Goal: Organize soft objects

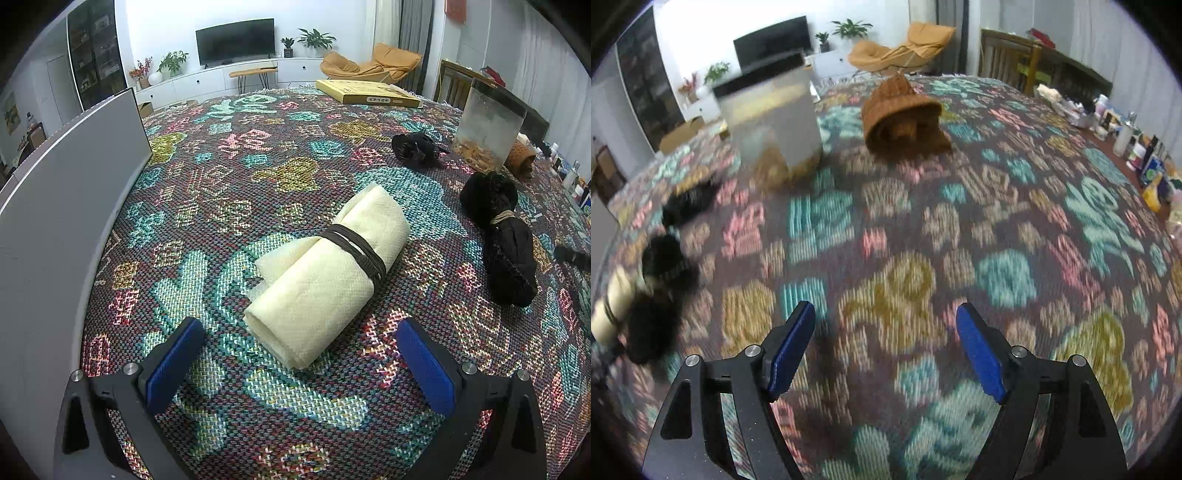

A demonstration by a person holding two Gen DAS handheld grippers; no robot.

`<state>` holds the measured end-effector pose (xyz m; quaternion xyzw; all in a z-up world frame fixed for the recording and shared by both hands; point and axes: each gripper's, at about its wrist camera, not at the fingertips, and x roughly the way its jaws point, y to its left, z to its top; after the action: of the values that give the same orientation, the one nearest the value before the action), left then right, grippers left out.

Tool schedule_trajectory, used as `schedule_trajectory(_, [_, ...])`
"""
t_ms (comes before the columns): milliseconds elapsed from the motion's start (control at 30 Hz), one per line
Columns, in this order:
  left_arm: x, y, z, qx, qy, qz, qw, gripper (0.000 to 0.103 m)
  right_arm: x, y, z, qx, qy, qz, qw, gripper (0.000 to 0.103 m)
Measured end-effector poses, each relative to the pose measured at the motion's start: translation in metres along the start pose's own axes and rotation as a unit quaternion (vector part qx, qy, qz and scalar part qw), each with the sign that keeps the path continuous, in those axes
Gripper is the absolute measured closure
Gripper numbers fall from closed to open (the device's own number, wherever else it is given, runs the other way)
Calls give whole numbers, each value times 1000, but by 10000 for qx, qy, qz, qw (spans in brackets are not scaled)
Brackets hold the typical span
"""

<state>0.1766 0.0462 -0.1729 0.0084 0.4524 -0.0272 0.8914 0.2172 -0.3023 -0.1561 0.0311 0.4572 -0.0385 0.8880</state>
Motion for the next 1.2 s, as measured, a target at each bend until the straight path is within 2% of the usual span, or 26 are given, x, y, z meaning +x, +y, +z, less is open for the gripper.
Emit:
schedule_trajectory(67, [0, 0, 0, 0, 1, 0, 10000, 0, 1, 4, -5, -85, -156, -145, 9997, 17])
schedule_trajectory(300, [0, 0, 0, -2, -1, 2, 10000, 0, 1, 5, -7, -79, -205, -362, 9991, 14])
schedule_trajectory(1200, [0, 0, 0, -4, -2, 2, 10000, 0, 0, 1, -6, 39, -172, -240, 9996, 14])
